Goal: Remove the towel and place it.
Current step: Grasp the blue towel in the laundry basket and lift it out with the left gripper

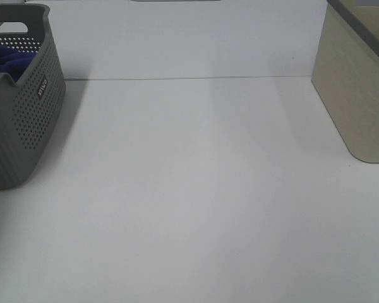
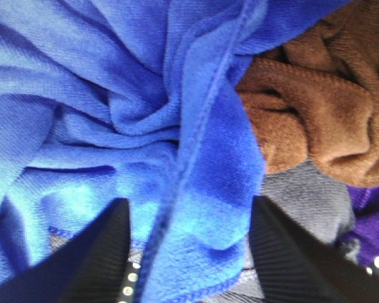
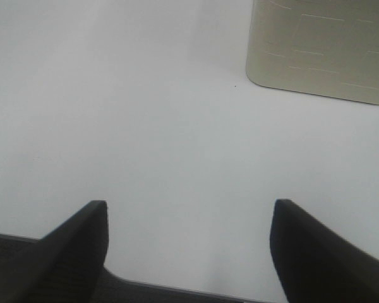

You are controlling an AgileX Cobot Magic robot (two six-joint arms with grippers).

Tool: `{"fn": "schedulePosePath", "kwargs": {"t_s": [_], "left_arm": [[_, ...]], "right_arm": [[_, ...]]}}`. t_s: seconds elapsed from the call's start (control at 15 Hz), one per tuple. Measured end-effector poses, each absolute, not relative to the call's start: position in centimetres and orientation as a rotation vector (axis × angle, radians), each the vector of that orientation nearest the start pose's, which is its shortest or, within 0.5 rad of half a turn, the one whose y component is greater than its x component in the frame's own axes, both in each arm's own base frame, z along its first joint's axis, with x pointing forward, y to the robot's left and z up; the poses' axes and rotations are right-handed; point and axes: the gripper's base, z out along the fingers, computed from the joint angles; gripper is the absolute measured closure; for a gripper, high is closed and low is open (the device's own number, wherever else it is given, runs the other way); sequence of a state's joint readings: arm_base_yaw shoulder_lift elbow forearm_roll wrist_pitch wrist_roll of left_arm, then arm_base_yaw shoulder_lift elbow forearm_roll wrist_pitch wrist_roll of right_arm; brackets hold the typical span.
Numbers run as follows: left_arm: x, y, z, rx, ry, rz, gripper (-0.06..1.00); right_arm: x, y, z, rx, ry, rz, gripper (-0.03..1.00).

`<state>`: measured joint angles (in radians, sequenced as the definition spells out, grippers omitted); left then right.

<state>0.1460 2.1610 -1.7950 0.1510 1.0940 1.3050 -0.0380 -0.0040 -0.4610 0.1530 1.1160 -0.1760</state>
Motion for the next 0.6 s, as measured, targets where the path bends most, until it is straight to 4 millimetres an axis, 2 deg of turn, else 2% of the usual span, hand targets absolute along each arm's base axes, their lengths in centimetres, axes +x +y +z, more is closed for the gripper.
{"fn": "schedulePosePath", "kwargs": {"t_s": [0.07,0.2,0.33,0.6], "left_arm": [[44.78,7.81,19.99,1.750,2.517,0.364,0.59],[44.77,7.81,19.99,1.751,2.519,0.362,0.87],[44.75,7.81,19.98,1.752,2.520,0.360,0.94],[44.72,7.88,20.58,1.692,2.570,0.347,0.94]], "right_arm": [[-0.38,1.26,26.28,-0.156,2.119,0.060,0.26],[-0.38,1.26,26.28,-0.156,2.119,0.060,0.26],[-0.38,1.26,26.28,-0.156,2.119,0.060,0.26],[-0.38,1.26,26.28,-0.156,2.119,0.060,0.26]]}}
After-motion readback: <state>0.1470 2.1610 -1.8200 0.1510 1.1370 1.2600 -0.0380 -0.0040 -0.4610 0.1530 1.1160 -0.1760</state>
